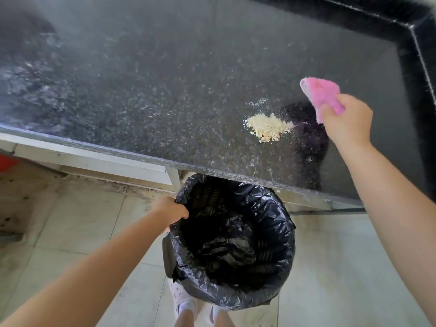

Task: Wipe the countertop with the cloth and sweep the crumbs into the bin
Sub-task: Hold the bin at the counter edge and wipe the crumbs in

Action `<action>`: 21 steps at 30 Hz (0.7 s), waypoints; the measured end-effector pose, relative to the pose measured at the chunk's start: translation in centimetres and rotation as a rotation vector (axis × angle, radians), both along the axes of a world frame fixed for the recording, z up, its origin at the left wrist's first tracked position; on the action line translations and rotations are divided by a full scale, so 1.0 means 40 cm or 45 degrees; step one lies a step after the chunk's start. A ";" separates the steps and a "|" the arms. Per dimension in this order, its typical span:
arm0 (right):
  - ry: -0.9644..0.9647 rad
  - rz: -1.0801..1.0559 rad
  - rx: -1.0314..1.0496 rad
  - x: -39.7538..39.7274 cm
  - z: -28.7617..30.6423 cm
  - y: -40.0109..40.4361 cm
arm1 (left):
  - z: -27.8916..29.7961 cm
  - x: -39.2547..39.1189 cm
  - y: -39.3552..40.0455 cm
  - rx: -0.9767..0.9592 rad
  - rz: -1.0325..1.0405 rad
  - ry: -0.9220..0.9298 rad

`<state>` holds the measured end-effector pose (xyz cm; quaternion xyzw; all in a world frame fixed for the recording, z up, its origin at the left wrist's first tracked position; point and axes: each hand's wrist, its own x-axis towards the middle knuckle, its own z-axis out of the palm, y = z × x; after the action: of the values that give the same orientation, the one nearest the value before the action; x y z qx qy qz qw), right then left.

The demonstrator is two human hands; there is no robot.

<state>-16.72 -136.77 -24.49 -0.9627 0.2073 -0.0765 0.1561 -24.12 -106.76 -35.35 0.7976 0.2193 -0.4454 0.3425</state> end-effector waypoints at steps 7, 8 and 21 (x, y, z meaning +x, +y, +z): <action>0.164 0.128 -0.213 0.101 -0.002 -0.034 | 0.028 0.009 -0.017 0.074 -0.070 0.027; 0.195 0.161 -0.200 0.099 -0.007 -0.037 | 0.027 0.007 -0.022 0.074 -0.057 0.025; 0.199 0.676 -0.090 -0.160 -0.015 0.072 | 0.069 -0.033 -0.059 0.052 0.136 0.050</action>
<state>-23.12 -133.91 -25.09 -0.9912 -0.0437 0.0342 0.1204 -25.43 -109.11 -32.59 0.7827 0.2773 -0.4375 0.3451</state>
